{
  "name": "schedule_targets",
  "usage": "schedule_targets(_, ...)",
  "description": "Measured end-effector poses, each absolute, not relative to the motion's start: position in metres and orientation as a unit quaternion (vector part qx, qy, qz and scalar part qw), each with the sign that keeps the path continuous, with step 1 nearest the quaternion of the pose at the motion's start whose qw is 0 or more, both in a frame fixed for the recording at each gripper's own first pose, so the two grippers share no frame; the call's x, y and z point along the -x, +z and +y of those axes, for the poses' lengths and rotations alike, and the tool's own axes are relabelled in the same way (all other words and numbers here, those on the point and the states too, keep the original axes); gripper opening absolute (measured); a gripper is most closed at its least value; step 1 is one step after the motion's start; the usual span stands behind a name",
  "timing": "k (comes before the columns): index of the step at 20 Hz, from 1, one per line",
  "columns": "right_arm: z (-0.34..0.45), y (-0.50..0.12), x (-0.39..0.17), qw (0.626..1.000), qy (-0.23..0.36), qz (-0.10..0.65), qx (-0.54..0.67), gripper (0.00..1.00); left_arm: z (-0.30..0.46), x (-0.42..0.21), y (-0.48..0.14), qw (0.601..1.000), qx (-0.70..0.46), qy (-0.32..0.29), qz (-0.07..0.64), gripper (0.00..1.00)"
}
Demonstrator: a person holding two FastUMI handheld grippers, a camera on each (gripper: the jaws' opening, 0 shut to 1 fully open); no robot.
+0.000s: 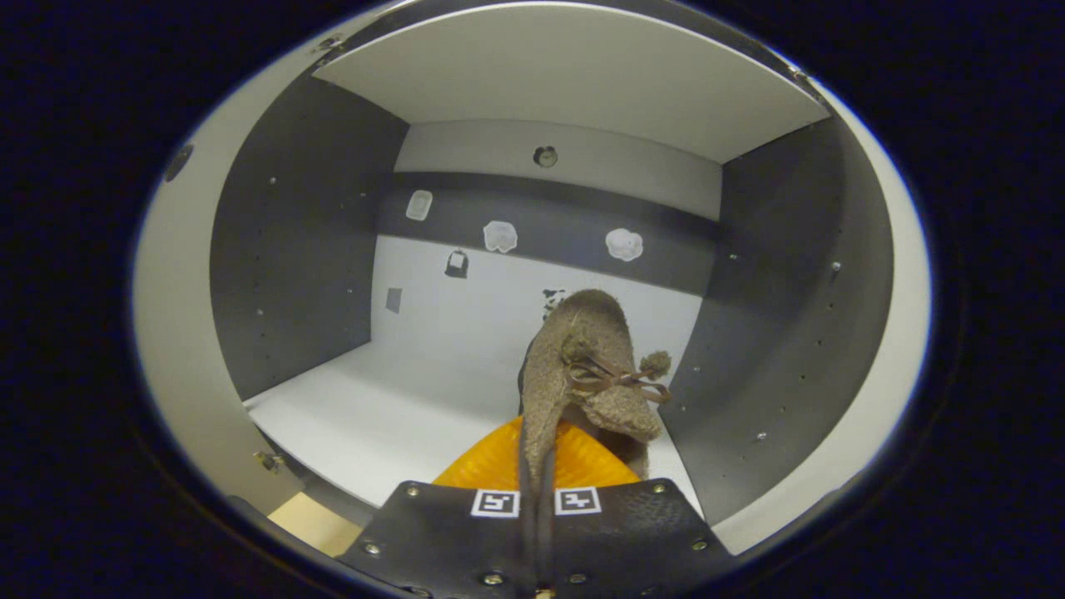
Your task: Grab one shoe with the right hand and put it into the shoe cabinet, grab the other shoe with the left hand and put it into the shoe cabinet; then close the right door with the right hand and the left door with the left hand.
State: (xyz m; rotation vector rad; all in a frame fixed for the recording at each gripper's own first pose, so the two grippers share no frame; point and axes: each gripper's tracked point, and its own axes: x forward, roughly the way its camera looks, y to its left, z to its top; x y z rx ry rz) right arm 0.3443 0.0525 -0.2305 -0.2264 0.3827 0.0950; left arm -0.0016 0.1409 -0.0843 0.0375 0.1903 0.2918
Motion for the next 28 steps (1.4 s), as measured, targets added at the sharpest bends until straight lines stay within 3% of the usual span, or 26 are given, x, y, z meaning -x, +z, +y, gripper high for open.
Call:
schedule_targets(3, 0.055, -0.248, -0.35, 0.969, 0.053, 0.21, 0.121, 0.02, 0.147, 0.003, -0.089, 0.983, -0.018, 0.154, 0.099, 0.96)
schedule_targets(4, 0.056, -0.248, -0.352, 0.97, 0.051, 0.204, 0.119, 0.07, 0.147, 0.002, -0.09, 0.982, -0.019, 0.156, 0.101, 0.96)
schedule_targets(5, 0.053, -0.243, -0.354, 0.972, 0.042, 0.199, 0.117, 0.05, 0.147, 0.002, -0.092, 0.982, -0.02, 0.157, 0.103, 0.93)
schedule_targets(6, 0.052, -0.239, -0.354, 0.974, 0.039, 0.193, 0.108, 0.14, 0.148, 0.002, -0.092, 0.982, -0.02, 0.159, 0.104, 0.96)
schedule_targets(8, 0.047, -0.228, -0.355, 0.978, 0.028, 0.185, 0.096, 0.12, 0.146, 0.003, -0.093, 0.981, -0.019, 0.159, 0.105, 0.96)
schedule_targets(12, 0.041, -0.193, -0.343, 0.985, 0.025, 0.157, 0.069, 0.2, 0.131, 0.004, -0.094, 0.983, -0.021, 0.148, 0.106, 0.96)
schedule_targets(16, 0.035, -0.145, -0.317, 0.991, 0.032, 0.118, 0.047, 0.2, 0.108, 0.0, -0.104, 0.985, -0.022, 0.127, 0.118, 0.93)
schedule_targets(23, 0.04, -0.064, -0.249, 0.995, 0.065, 0.066, 0.035, 0.2, 0.066, -0.004, -0.136, 0.986, -0.025, 0.088, 0.141, 0.96)
schedule_targets(24, 0.04, -0.053, -0.238, 0.995, 0.07, 0.057, 0.035, 0.2, 0.061, -0.003, -0.145, 0.985, -0.028, 0.085, 0.15, 0.93)
schedule_targets(27, 0.041, -0.024, -0.206, 0.995, 0.082, 0.034, 0.044, 0.2, 0.052, -0.001, -0.163, 0.983, -0.038, 0.075, 0.166, 0.97)
schedule_targets(28, 0.042, -0.019, -0.197, 0.995, 0.085, 0.028, 0.046, 0.29, 0.05, -0.002, -0.166, 0.983, -0.04, 0.071, 0.164, 0.97)
